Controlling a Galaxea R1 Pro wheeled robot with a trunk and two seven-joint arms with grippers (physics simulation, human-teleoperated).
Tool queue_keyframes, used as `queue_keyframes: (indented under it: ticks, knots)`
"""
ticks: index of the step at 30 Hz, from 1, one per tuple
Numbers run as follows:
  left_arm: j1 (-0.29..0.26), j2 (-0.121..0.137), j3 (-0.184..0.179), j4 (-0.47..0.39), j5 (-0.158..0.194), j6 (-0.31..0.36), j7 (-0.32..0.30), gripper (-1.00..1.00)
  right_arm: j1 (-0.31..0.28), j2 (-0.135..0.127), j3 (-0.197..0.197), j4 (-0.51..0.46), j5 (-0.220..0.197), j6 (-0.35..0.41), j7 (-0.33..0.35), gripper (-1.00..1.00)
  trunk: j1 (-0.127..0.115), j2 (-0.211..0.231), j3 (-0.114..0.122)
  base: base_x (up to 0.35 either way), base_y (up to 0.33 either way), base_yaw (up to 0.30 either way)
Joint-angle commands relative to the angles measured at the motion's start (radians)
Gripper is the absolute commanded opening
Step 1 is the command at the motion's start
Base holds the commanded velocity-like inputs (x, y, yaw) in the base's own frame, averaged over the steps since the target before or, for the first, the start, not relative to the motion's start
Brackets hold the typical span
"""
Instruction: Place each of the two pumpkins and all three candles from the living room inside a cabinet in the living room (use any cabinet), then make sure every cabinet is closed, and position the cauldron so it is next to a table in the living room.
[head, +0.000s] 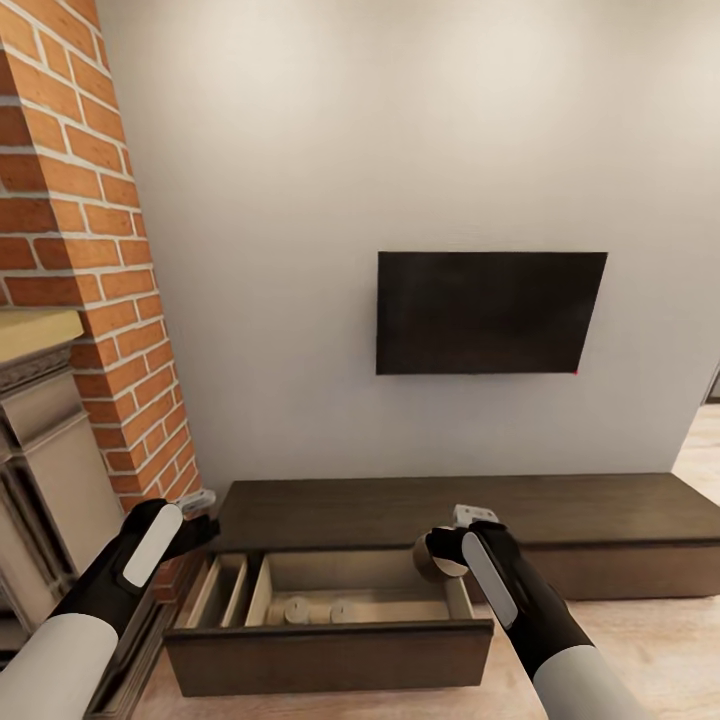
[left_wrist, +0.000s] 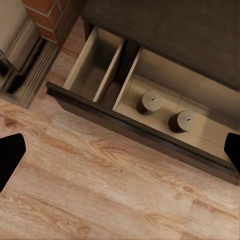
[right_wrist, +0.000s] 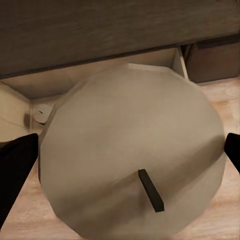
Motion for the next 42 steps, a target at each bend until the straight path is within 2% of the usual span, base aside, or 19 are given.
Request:
queue_keyframes:
  ticks: [1, 12, 28, 42]
  knots:
    - [-0.001, 0.001, -0.004, -0.001, 0.010, 0.001, 0.010, 1.00, -0.001, 0.000, 0.002, -0.001, -0.010, 0.002, -0.010, -1.00, 0.001, -0.002, -0.002, 0.215, 0.000, 0.000]
    - [-0.001, 0.001, -0.004, -0.001, 0.010, 0.001, 0.010, 1.00, -0.001, 0.000, 0.002, 0.000, -0.010, 0.000, -0.010, -1.00, 0.001, -0.002, -0.002, 0.204, 0.120, 0.000]
    - [-0.001, 0.000, -0.004, -0.001, 0.010, 0.001, 0.010, 1.00, -0.001, 0.000, 0.003, 0.000, -0.011, 0.001, -0.010, -1.00, 0.001, -0.002, -0.002, 0.018, 0.054, 0.000]
    - [-0.001, 0.000, -0.003, 0.000, 0.010, -0.001, 0.010, 1.00, -0.001, 0.000, 0.002, 0.002, -0.010, 0.007, -0.012, -1.00, 0.001, -0.002, -0.002, 0.099, 0.003, 0.000]
